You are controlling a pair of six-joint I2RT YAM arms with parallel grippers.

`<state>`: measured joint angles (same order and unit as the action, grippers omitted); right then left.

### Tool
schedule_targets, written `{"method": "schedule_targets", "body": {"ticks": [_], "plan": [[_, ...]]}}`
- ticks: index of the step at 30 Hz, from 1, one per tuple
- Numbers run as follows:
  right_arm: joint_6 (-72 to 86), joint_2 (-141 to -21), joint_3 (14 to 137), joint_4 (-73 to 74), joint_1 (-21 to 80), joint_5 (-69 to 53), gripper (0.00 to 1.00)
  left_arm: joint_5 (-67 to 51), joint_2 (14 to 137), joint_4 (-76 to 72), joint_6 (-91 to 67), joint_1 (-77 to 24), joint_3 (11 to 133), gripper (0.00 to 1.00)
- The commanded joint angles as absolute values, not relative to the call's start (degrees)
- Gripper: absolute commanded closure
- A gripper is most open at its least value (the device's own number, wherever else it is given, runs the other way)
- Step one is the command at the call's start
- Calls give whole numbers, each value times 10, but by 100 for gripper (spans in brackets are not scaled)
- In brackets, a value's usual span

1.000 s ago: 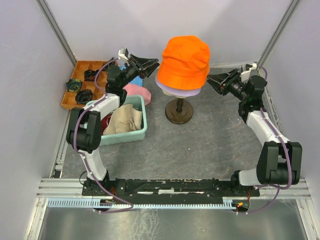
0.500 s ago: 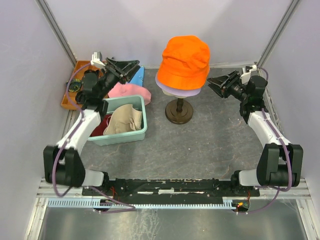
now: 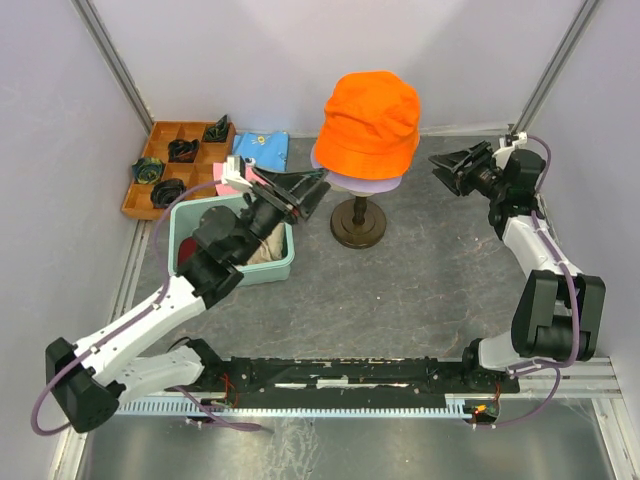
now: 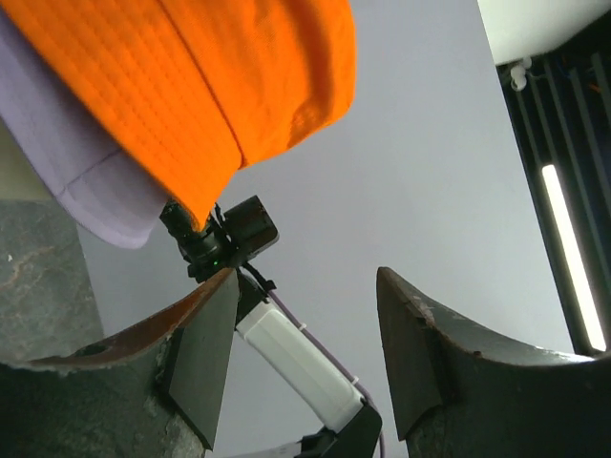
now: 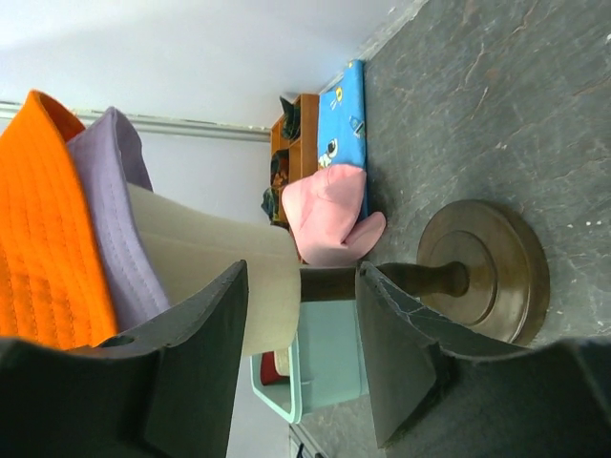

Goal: Stack the hats
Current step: Adjust the hat on the hat stand.

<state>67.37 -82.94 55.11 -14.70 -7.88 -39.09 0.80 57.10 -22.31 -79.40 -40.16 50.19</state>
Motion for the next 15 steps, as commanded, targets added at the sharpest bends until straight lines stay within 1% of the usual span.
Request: {"method": "schedule_targets", "body": {"ticks": [1,5,15], "plan": [[677,-831,576,-193,-94,-383,43,204,593,-211,-801,-489,520,34],[706,-832,570,-230,-106,-384,43,249,632,-232,-798,-518,537,34],[741,-839,564,-272,-122,-386,43,278,708,-273,-759,-521,593,33]]}}
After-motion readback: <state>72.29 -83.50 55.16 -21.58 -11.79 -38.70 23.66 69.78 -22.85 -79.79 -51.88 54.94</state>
